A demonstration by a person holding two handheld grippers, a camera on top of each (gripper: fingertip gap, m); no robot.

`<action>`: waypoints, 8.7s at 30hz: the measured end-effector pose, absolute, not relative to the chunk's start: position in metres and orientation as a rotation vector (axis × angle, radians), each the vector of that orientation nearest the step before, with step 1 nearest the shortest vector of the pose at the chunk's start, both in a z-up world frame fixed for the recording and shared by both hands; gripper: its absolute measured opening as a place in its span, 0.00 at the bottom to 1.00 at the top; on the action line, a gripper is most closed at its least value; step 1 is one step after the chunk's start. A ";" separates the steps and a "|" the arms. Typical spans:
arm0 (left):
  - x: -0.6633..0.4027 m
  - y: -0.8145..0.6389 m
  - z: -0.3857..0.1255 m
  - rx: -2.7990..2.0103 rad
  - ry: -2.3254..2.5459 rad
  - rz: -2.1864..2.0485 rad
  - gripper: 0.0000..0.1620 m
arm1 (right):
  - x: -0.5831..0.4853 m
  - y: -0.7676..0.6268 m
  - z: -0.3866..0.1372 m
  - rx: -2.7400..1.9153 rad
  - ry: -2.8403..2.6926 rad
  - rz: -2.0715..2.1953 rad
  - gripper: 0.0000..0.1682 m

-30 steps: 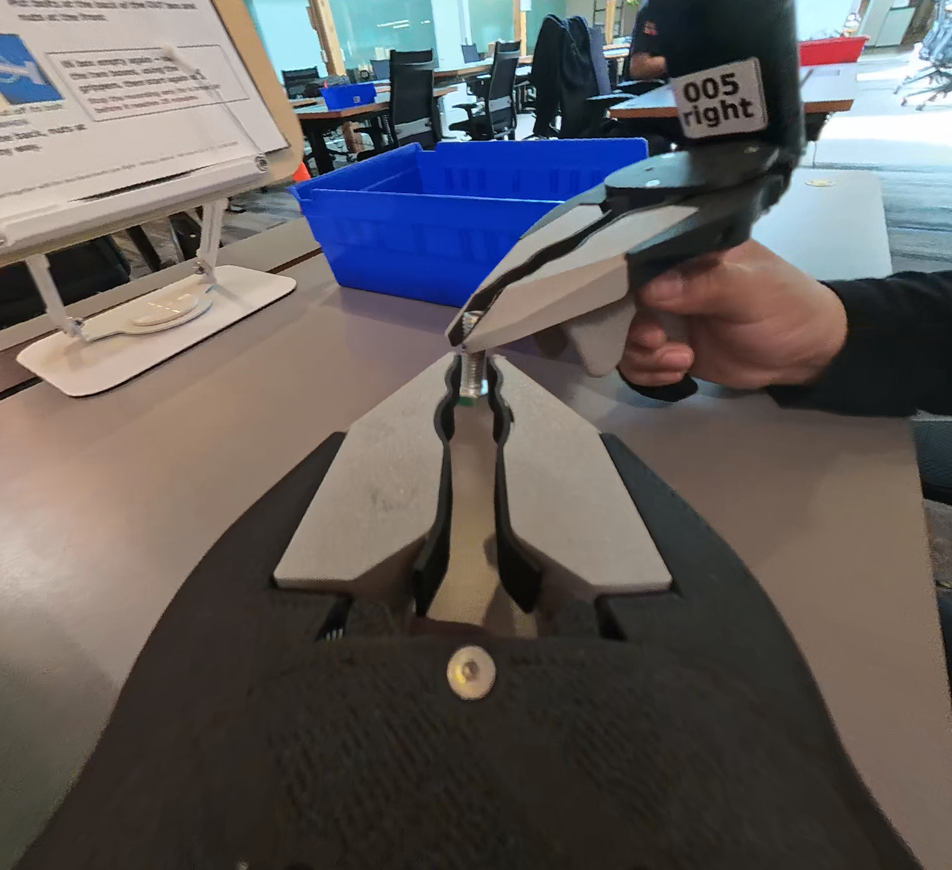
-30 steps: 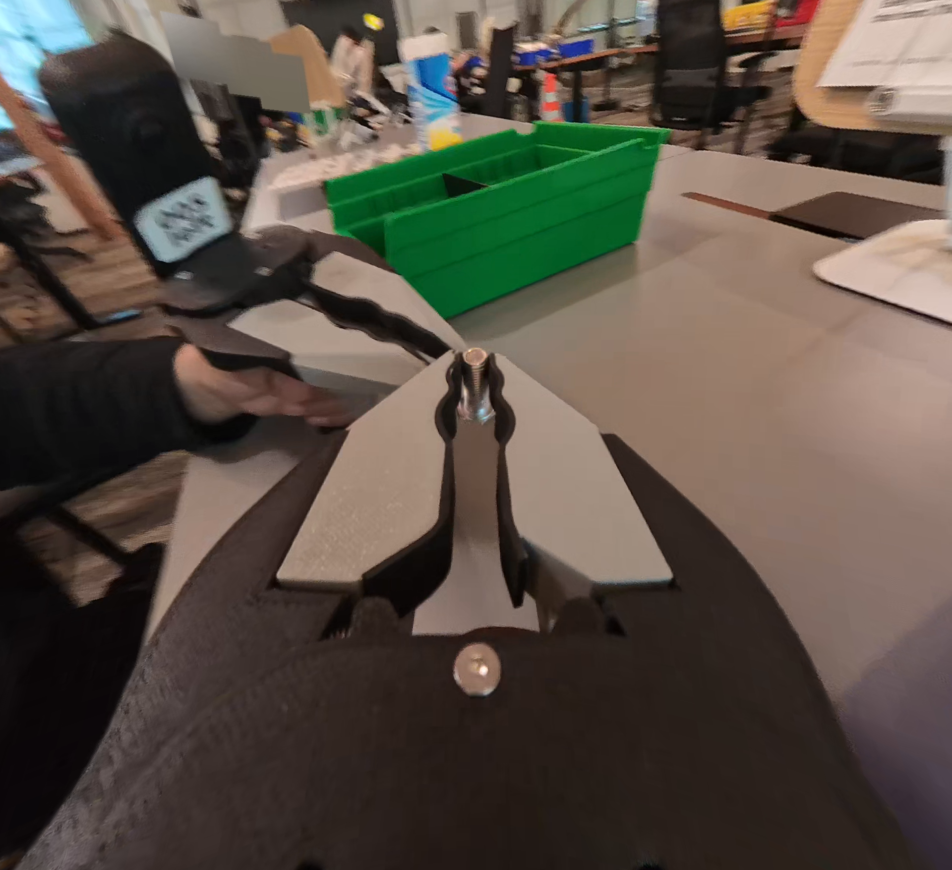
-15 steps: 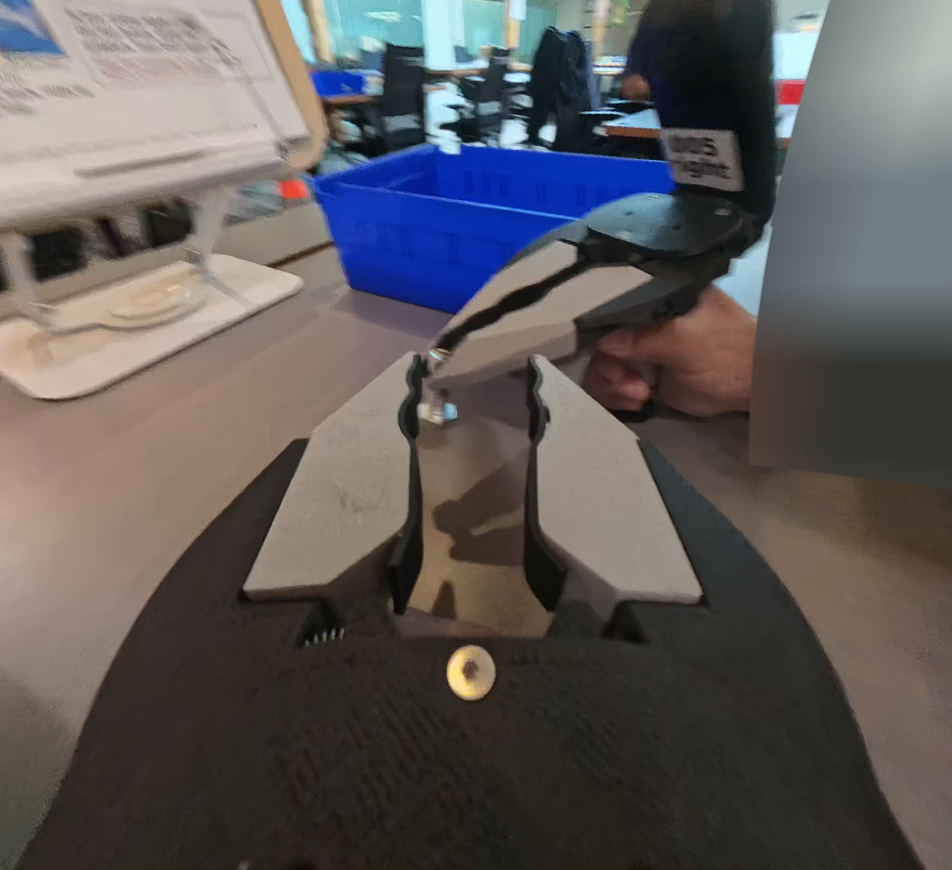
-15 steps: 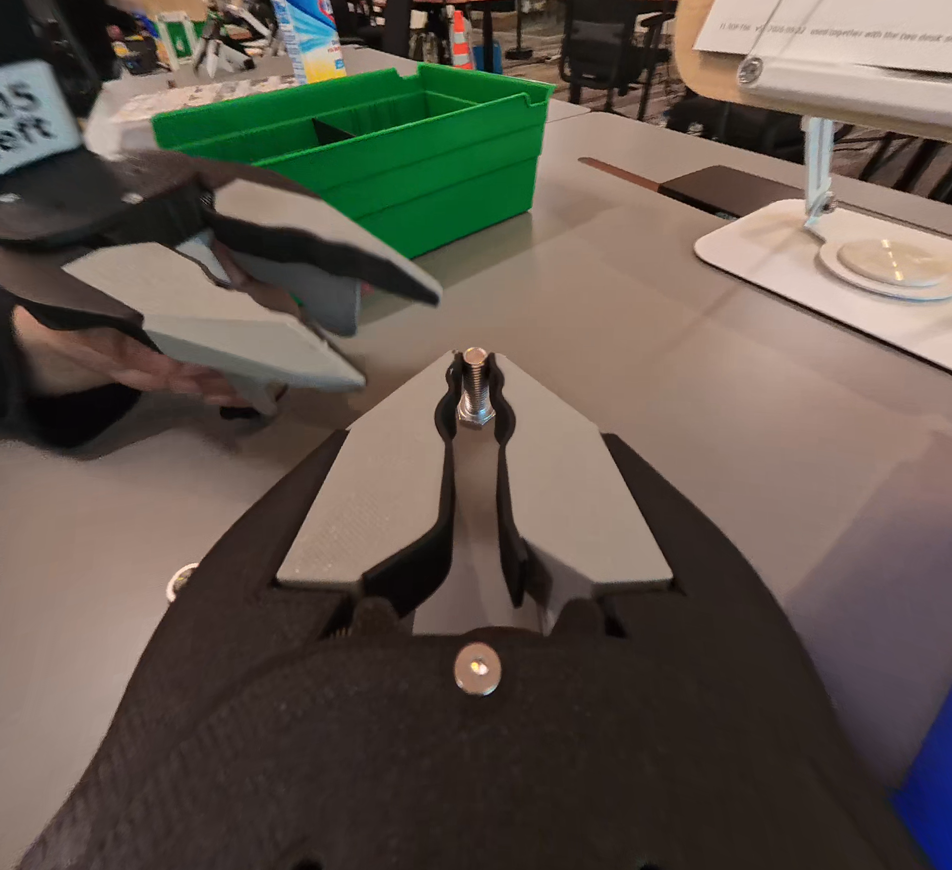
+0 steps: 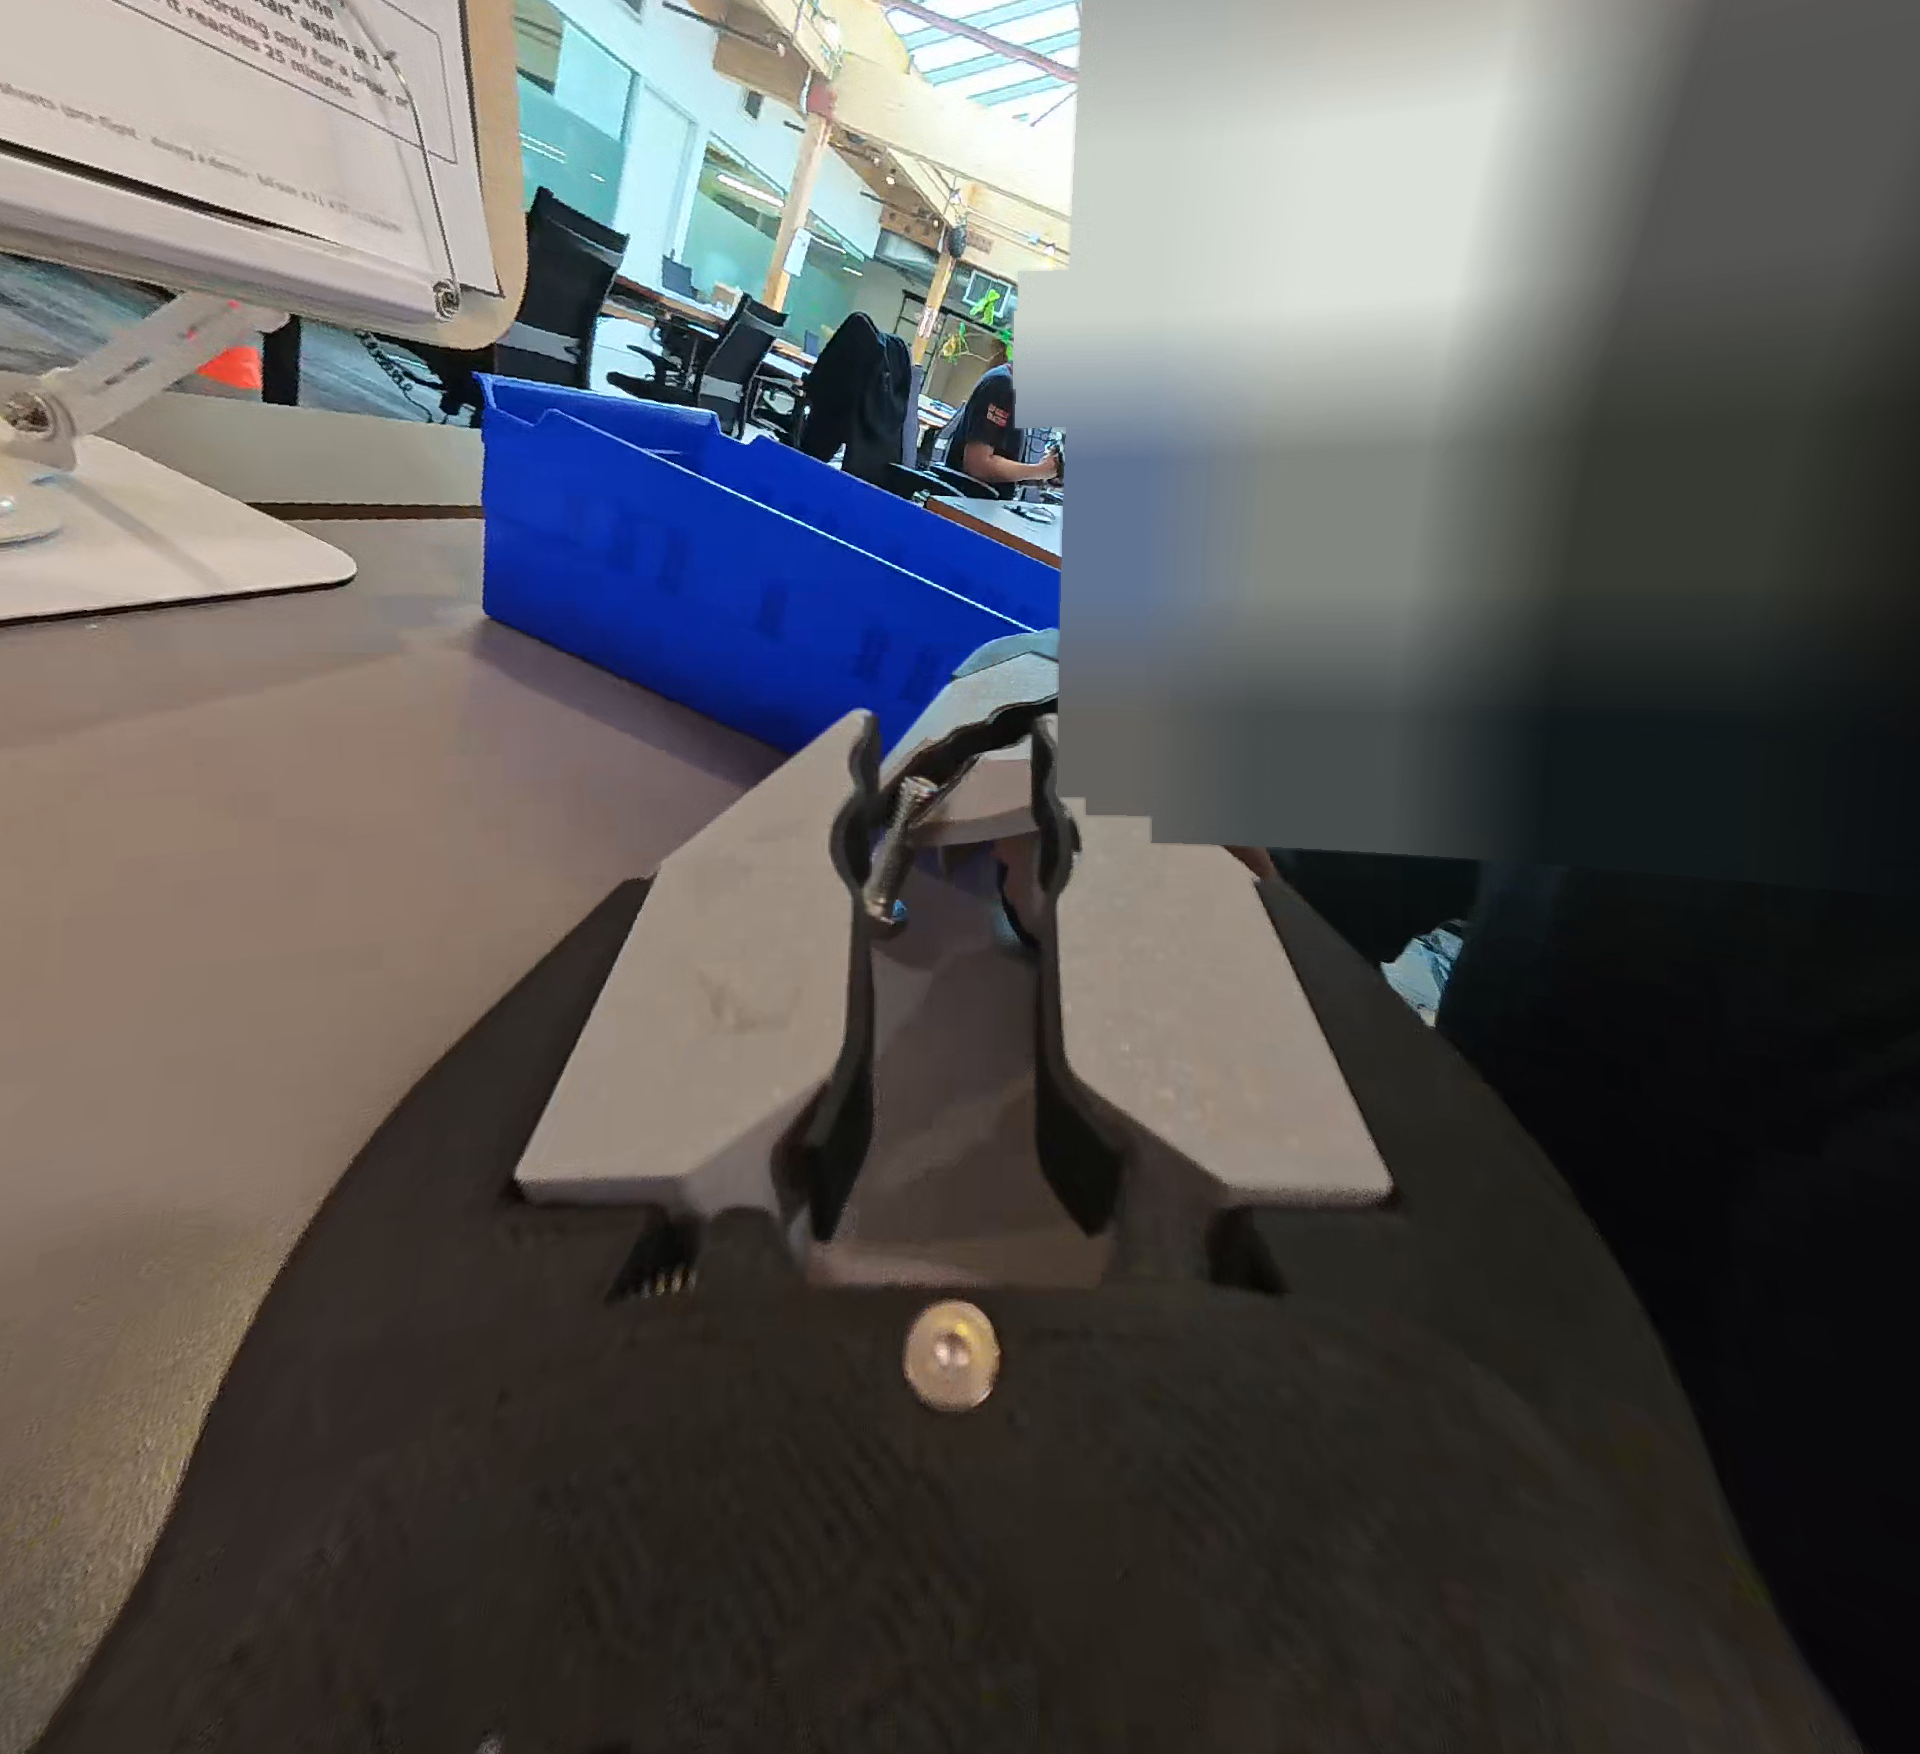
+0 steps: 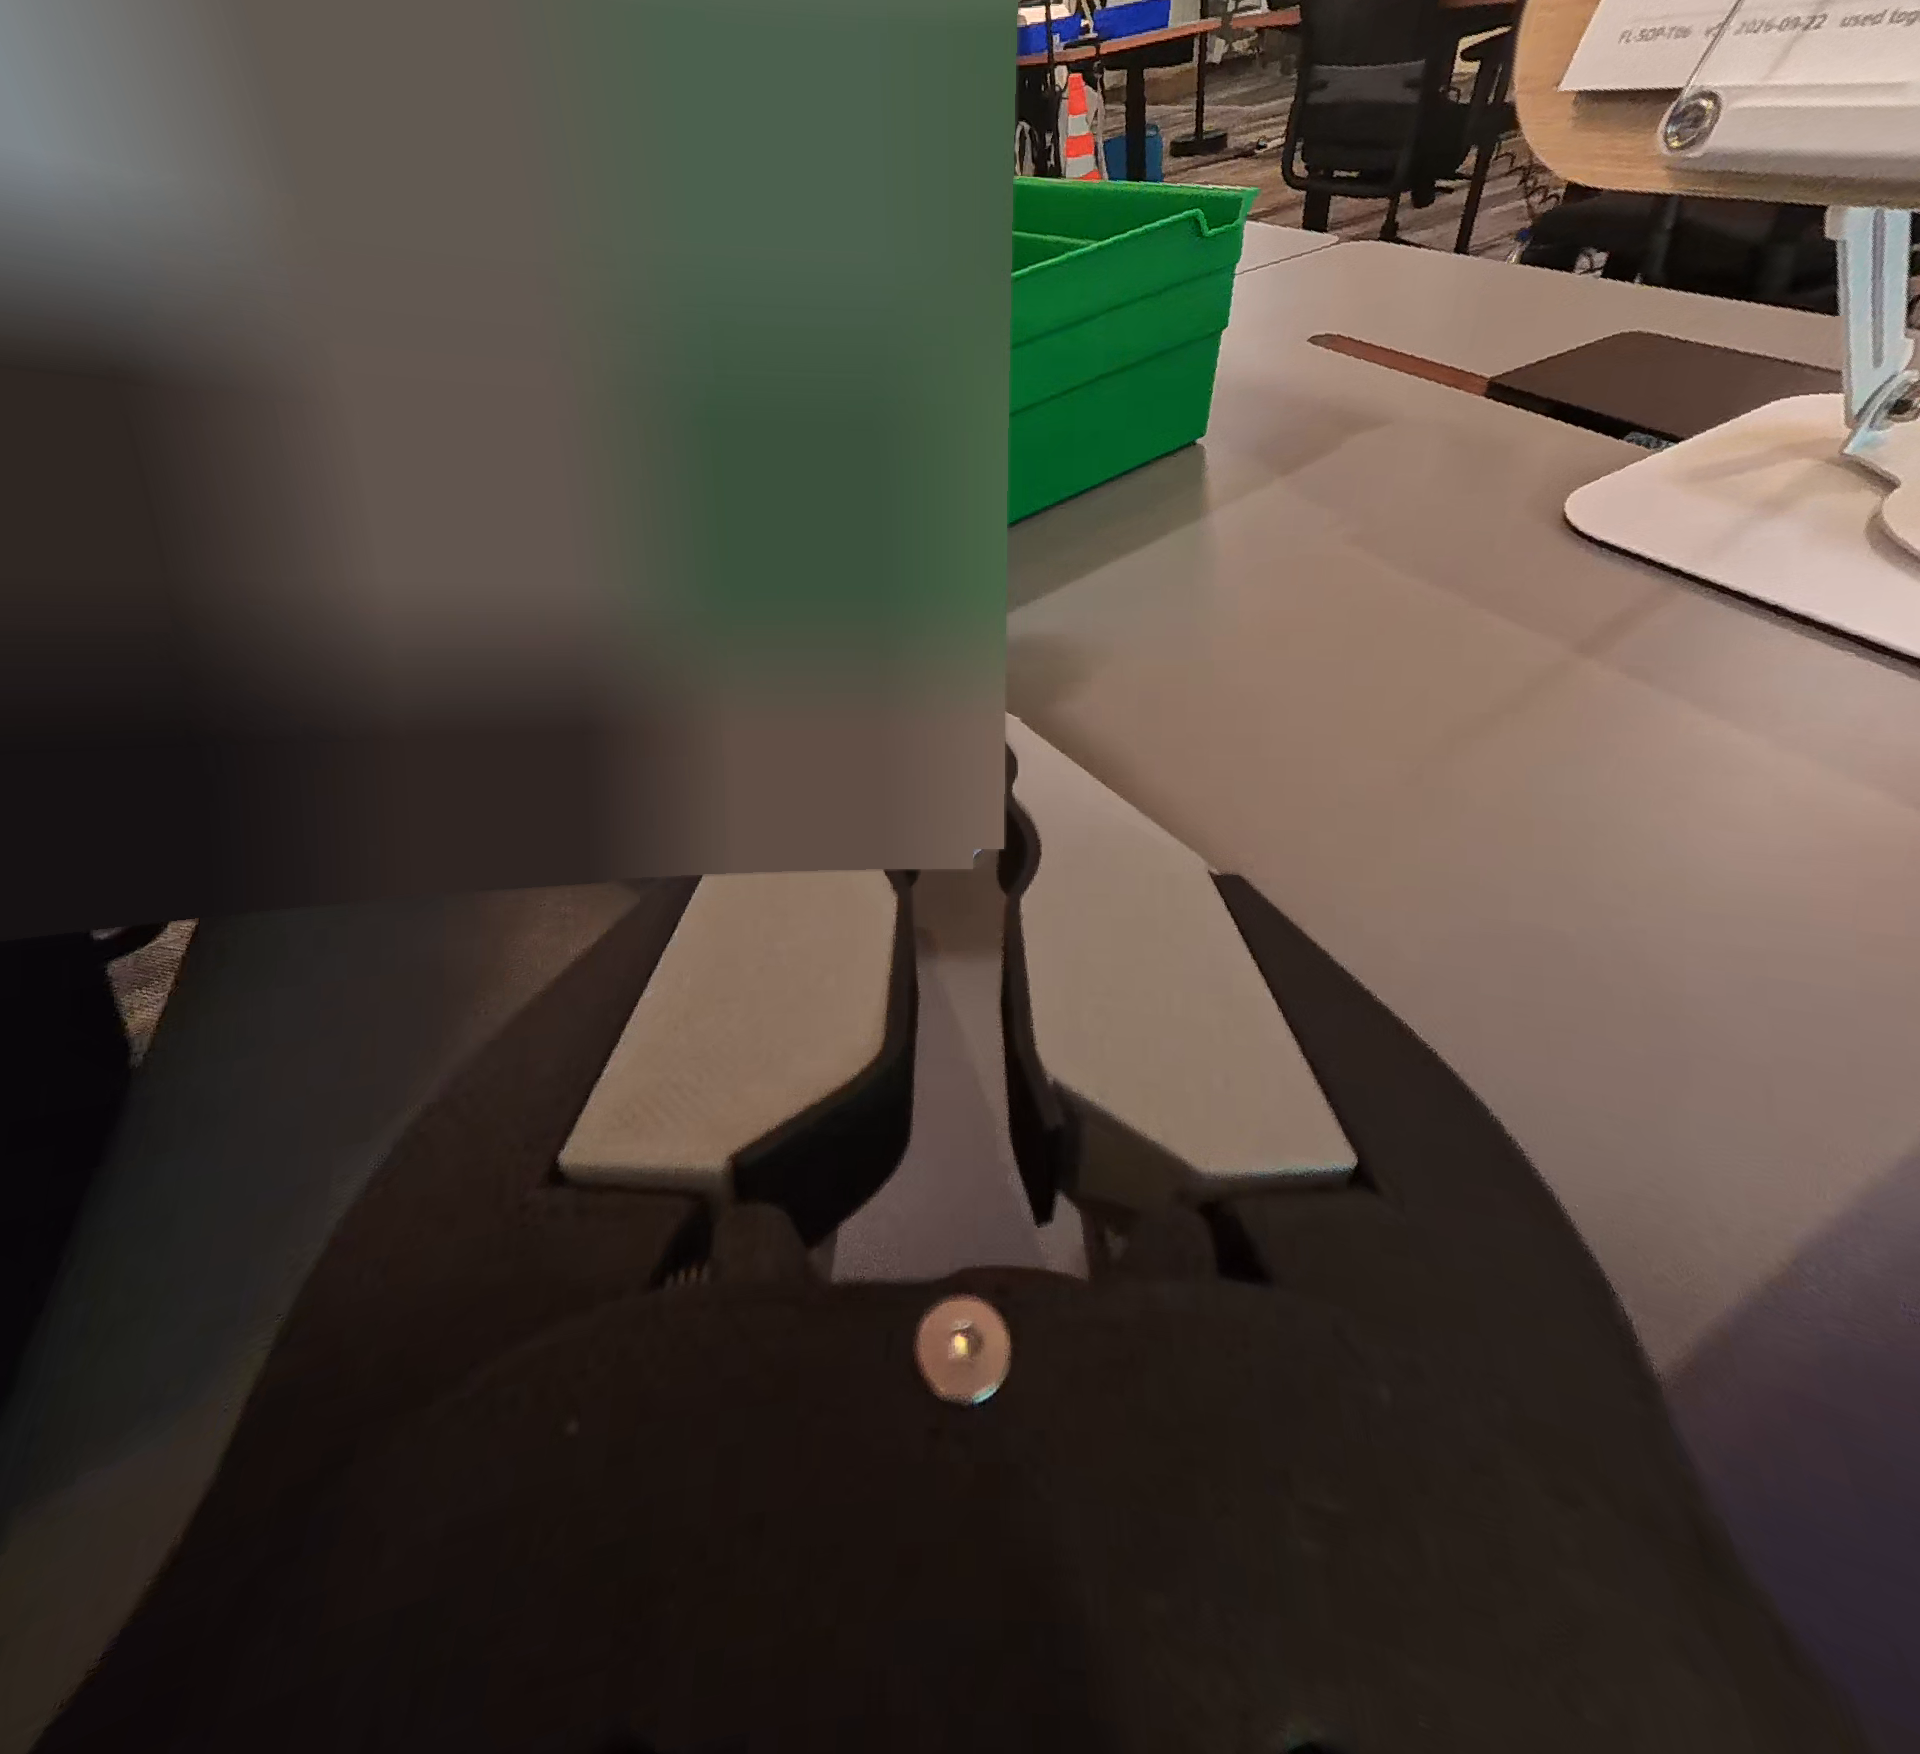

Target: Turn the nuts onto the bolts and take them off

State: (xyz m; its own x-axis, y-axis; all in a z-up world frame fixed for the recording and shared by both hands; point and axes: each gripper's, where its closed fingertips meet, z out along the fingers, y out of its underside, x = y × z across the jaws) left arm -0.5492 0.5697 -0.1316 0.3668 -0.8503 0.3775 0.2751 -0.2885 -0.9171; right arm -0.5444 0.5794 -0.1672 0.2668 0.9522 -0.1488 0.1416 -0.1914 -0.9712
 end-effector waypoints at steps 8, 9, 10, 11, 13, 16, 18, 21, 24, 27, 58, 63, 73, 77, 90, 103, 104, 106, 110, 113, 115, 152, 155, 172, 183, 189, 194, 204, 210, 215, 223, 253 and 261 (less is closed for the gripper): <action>-0.539 0.564 -0.148 -1.561 0.707 -0.997 0.25 | -0.532 0.577 -0.170 -1.597 -1.057 0.979 0.04; -0.541 0.566 -0.152 -1.591 0.723 -0.949 0.27 | -0.529 0.581 -0.171 -1.611 -1.060 0.945 0.04; -0.544 0.569 -0.155 -1.610 0.734 -0.901 0.28 | -0.528 0.580 -0.175 -1.642 -1.091 0.925 0.04; -0.547 0.570 -0.156 -1.610 0.746 -0.868 0.28 | -0.526 0.580 -0.175 -1.636 -1.105 0.910 0.04; -0.556 0.578 -0.158 -1.609 0.737 -0.778 0.26 | -0.523 0.579 -0.171 -1.628 -1.099 0.873 0.04; -0.563 0.582 -0.155 -1.598 0.687 -0.769 0.24 | -0.520 0.578 -0.185 -1.708 -1.117 0.802 0.04; -0.565 0.583 -0.153 -1.593 0.666 -0.770 0.24 | -0.518 0.578 -0.201 -1.767 -1.148 0.735 0.04; -0.565 0.585 -0.159 -1.627 0.686 -0.752 0.25 | -0.518 0.572 -0.213 -1.821 -1.178 0.731 0.04; -0.564 0.584 -0.161 -1.636 0.710 -0.733 0.25 | -0.519 0.570 -0.213 -1.818 -1.186 0.745 0.07; -0.564 0.584 -0.164 -1.651 0.729 -0.699 0.25 | -0.517 0.572 -0.212 -1.833 -1.164 0.759 0.09; -0.579 0.589 -0.179 -1.762 0.753 -0.658 0.25 | -0.536 0.467 -0.218 -1.582 -1.718 0.956 0.08; -0.552 0.569 -0.194 -1.765 0.973 -0.602 0.25 | -0.512 0.511 -0.153 -1.502 -1.346 0.978 0.08; -0.501 0.574 -0.235 -1.896 1.260 -0.478 0.21 | -0.480 0.557 -0.122 -1.533 -0.985 1.002 0.08; -0.496 0.577 -0.243 -1.943 1.279 -0.471 0.04 | -0.478 0.571 -0.160 -1.745 -1.033 0.865 0.08; -0.522 0.572 -0.223 -1.851 1.206 -0.537 0.04 | -0.489 0.561 -0.247 -1.962 -1.379 0.483 0.08; -0.523 0.572 -0.232 -1.795 1.305 -0.363 0.04 | -0.538 0.562 -0.198 -1.797 -1.235 0.809 0.14; -0.523 0.573 -0.232 -1.794 1.307 -0.355 0.04 | -0.541 0.564 -0.199 -1.807 -1.234 0.797 0.14; -0.527 0.577 -0.232 -1.792 1.301 -0.314 0.05 | -0.543 0.569 -0.203 -1.828 -1.239 0.745 0.11; -0.527 0.578 -0.229 -1.787 1.282 -0.316 0.04 | -0.534 0.577 -0.204 -1.853 -1.211 0.676 0.12; -0.528 0.579 -0.223 -1.771 1.261 -0.315 0.04 | -0.526 0.582 -0.203 -1.866 -1.177 0.651 0.08; -0.527 0.578 -0.221 -1.756 1.266 -0.306 0.04 | -0.526 0.581 -0.202 -1.867 -1.165 0.678 0.08; -0.518 0.578 -0.190 -1.483 1.241 -0.130 0.05 | -0.531 0.571 -0.180 -1.845 -0.988 1.064 0.04; -0.519 0.580 -0.191 -1.481 1.241 -0.098 0.05 | -0.531 0.569 -0.177 -1.834 -0.976 1.099 0.04; -0.533 0.581 -0.174 -1.621 0.997 -0.728 0.04 | -0.515 0.570 -0.165 -1.791 -1.006 1.039 0.10; -0.531 0.567 -0.156 -1.565 0.905 -1.106 0.04 | -0.517 0.549 -0.153 -1.668 -1.099 1.086 0.10; -0.522 0.556 -0.154 -1.554 0.922 -1.195 0.04 | -0.517 0.548 -0.126 -1.520 -1.028 1.072 0.00; -0.512 0.547 -0.158 -1.563 0.976 -1.194 0.04 | -0.523 0.549 -0.134 -1.560 -1.030 1.075 0.00; -0.511 0.549 -0.159 -1.585 0.960 -1.185 0.04 | -0.524 0.550 -0.136 -1.556 -1.048 1.033 0.00; -0.533 0.581 -0.162 -1.669 0.778 -1.074 0.04 | -0.510 0.568 -0.164 -1.732 -1.057 0.910 0.10; -0.543 0.588 -0.162 -1.663 0.775 -1.011 0.04 | -0.497 0.569 -0.206 -1.940 -1.193 0.754 0.14; -0.542 0.587 -0.163 -1.665 0.786 -1.014 0.04 | -0.488 0.557 -0.236 -2.018 -1.356 0.678 0.14; -0.513 0.553 -0.158 -1.496 1.021 -0.982 0.04 | -0.507 0.549 -0.114 -1.814 -1.402 0.811 0.08; -0.512 0.554 -0.159 -1.490 1.035 -0.923 0.04 | -0.533 0.549 -0.122 -1.861 -1.579 0.657 0.08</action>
State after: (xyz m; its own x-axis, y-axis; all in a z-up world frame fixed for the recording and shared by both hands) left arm -0.5116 0.5540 -0.1593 0.3280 -0.9443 0.0264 -0.1333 -0.0739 -0.9883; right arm -0.5326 0.5491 -0.1223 0.1677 0.9858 0.0122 0.6863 -0.1079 -0.7193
